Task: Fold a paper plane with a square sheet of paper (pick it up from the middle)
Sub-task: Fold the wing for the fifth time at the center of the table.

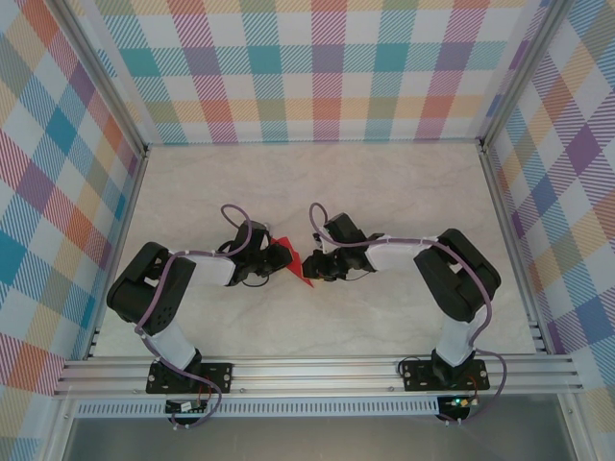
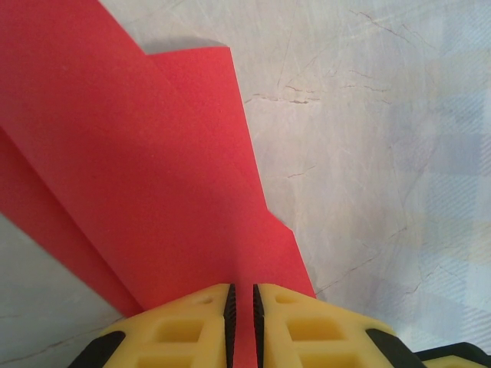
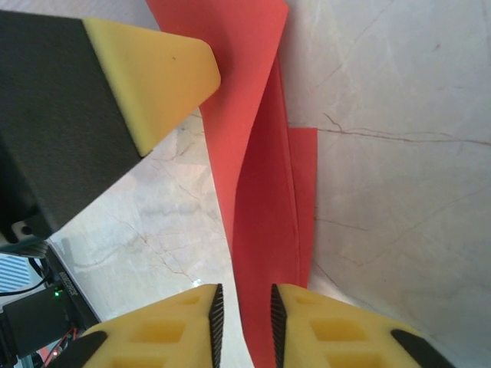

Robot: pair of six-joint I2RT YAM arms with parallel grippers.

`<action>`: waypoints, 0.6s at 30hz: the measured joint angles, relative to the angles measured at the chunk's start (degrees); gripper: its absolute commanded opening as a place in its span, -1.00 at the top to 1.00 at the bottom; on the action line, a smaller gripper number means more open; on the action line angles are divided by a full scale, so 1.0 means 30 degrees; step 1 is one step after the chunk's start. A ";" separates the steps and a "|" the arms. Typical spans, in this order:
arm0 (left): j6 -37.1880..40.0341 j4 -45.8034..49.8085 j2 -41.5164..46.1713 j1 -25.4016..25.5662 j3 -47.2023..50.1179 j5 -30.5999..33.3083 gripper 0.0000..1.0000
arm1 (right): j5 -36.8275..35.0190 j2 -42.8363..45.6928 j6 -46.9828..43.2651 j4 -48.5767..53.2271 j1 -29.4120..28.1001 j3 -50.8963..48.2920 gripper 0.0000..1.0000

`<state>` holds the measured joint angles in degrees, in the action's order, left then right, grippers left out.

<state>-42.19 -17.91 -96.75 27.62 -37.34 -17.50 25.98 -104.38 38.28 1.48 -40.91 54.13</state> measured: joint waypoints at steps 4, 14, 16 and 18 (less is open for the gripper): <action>-0.0015 0.0000 0.0000 0.0000 0.0000 0.0000 0.66 | 0.0015 -0.0197 -0.0066 0.0080 -0.0007 0.0051 0.70; -0.0058 0.0015 0.0000 0.0000 0.0000 0.0022 0.66 | -0.0022 -0.0685 -0.0131 0.0131 -0.0007 0.0124 0.89; -0.0058 0.0022 0.0000 0.0000 0.0000 0.0029 0.66 | -0.0022 -0.0699 -0.0131 0.0131 -0.0007 0.0124 0.90; -0.0058 0.0051 0.0000 0.0000 -0.0015 0.0051 0.66 | -0.0066 -0.0714 -0.0131 0.0131 -0.0007 0.0124 0.90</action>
<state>-42.37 -17.76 -96.75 27.62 -37.39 -17.34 25.78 -106.52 37.89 1.87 -40.93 54.50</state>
